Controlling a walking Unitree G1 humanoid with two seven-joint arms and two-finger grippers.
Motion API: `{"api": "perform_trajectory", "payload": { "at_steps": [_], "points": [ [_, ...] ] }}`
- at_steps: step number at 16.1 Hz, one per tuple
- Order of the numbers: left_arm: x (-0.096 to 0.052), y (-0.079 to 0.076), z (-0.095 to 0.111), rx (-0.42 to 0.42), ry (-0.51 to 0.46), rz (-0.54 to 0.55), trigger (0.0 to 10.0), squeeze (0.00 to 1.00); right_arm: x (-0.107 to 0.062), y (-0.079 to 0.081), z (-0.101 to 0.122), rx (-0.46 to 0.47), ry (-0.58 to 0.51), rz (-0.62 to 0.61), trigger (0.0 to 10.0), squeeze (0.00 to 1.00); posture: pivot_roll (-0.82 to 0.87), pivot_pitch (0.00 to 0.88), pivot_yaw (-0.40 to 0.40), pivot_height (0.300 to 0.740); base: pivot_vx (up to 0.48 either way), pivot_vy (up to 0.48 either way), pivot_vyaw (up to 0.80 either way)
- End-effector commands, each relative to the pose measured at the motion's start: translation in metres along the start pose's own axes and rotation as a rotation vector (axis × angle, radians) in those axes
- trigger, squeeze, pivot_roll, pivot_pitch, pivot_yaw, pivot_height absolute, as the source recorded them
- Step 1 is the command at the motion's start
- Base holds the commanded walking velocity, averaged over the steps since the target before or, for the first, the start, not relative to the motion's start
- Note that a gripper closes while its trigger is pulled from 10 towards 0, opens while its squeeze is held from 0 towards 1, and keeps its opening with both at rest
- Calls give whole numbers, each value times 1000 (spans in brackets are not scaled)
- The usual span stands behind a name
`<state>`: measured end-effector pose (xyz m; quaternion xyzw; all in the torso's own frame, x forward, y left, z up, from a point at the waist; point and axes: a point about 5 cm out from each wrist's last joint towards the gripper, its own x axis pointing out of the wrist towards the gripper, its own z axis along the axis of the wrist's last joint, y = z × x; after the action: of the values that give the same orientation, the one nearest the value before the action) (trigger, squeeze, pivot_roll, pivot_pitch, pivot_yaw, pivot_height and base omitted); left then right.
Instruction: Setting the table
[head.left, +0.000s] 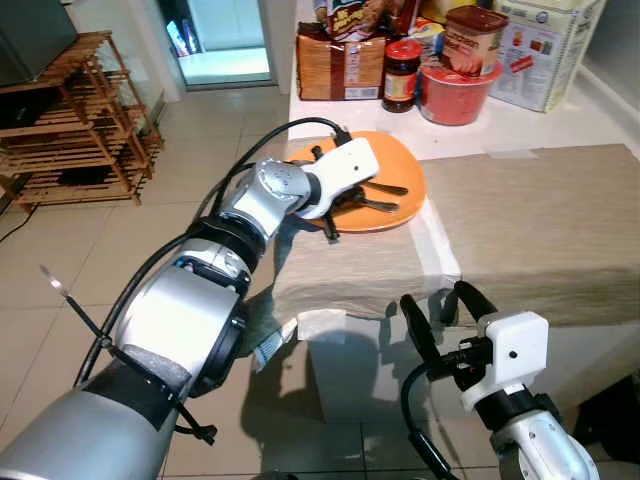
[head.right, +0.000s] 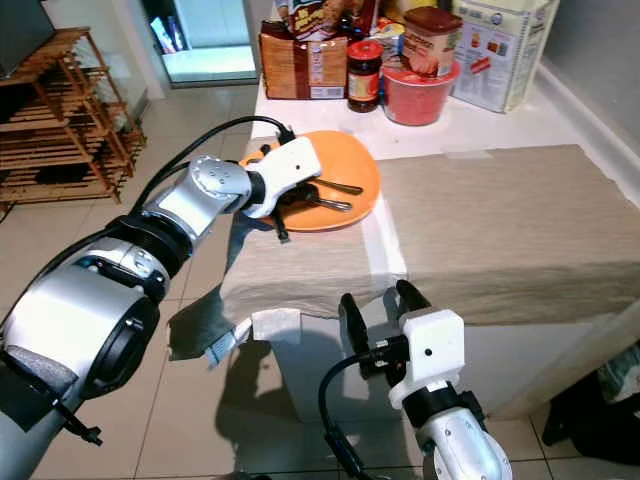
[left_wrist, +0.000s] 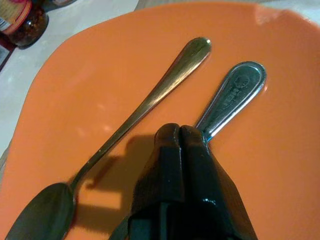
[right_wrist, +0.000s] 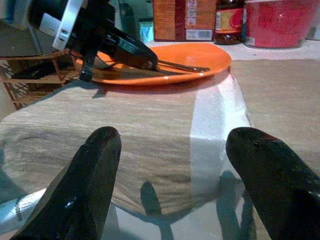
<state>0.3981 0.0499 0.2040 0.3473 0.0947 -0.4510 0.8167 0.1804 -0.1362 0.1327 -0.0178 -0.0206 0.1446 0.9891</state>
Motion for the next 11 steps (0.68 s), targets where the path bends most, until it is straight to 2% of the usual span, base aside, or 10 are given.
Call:
{"api": "perform_trajectory", "payload": {
  "at_steps": [1, 5, 6, 8, 9, 11],
  "points": [
    [5, -15, -17, -33, 57, -77, 10000, 0, 1, 1, -1, 2, -1, 10, 10000, 0, -113, 66, 95, 740, 0, 0, 0],
    [1, -2, 2, 8, 2, -18, 10000, 0, 2, 0, -2, 1, -3, 12, 10000, 0, -108, 51, 96, 740, 0, 0, 0],
    [-7, 13, 15, 75, -27, 44, 10000, 1000, 4, 0, -3, 3, -6, 15, 10000, 0, -105, 44, 98, 740, 0, 0, 0],
    [-16, 25, 22, 68, -50, 83, 10000, 1000, 6, 0, -3, 3, -9, 15, 10000, 0, -105, 37, 101, 740, 0, 0, 0],
    [-21, 31, 21, 90, -40, 90, 10000, 1000, 6, 0, -4, 3, -10, 16, 10000, 0, -106, 33, 103, 740, 0, 0, 0],
    [-23, 33, 20, 101, -31, 88, 10000, 1000, 6, 0, -4, 3, -9, 16, 10000, 0, -108, 31, 103, 740, 0, 0, 0]
  ]
}}
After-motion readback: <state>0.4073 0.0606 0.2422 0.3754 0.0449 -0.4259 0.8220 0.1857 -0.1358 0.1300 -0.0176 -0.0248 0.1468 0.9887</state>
